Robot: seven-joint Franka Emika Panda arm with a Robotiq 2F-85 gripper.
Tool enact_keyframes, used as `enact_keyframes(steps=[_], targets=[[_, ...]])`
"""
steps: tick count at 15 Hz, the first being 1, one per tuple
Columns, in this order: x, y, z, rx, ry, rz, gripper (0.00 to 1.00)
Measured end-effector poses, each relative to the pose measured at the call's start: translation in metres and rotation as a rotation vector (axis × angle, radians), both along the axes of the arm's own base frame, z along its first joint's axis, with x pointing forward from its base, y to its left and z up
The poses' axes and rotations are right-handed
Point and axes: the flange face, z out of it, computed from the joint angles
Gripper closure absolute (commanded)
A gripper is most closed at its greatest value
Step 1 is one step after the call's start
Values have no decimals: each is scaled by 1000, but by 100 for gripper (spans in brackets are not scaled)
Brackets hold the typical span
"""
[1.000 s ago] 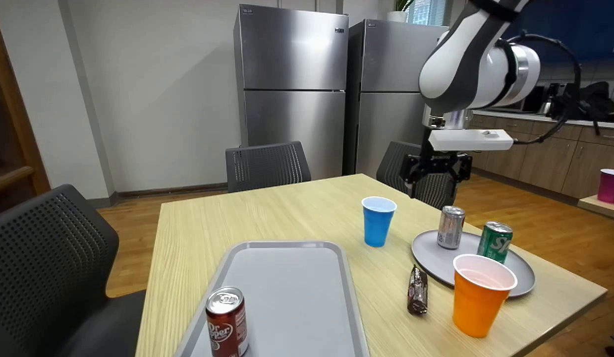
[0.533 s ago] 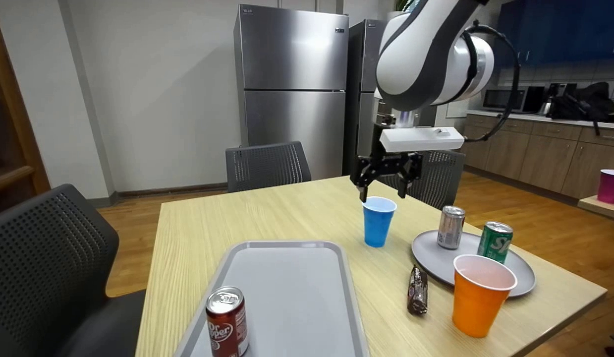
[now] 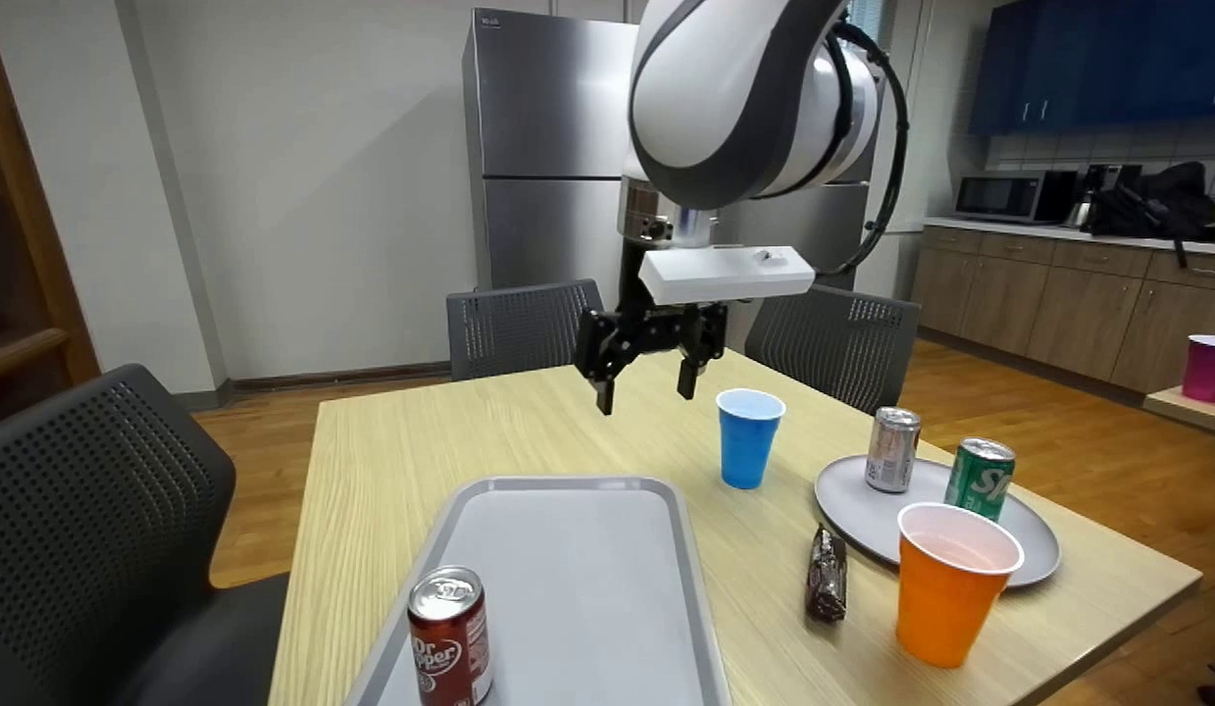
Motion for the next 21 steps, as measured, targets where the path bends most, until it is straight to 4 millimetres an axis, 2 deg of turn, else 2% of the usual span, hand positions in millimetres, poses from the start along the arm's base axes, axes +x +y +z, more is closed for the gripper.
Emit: enact_keyframes(steps=[6, 12, 16, 21], targets=[[-15, 76, -6, 28, 5, 143, 0], [-32, 139, -15, 49, 15, 315, 0], [-44, 168, -22, 49, 37, 424, 0], [-55, 190, -39, 31, 99, 540, 0]])
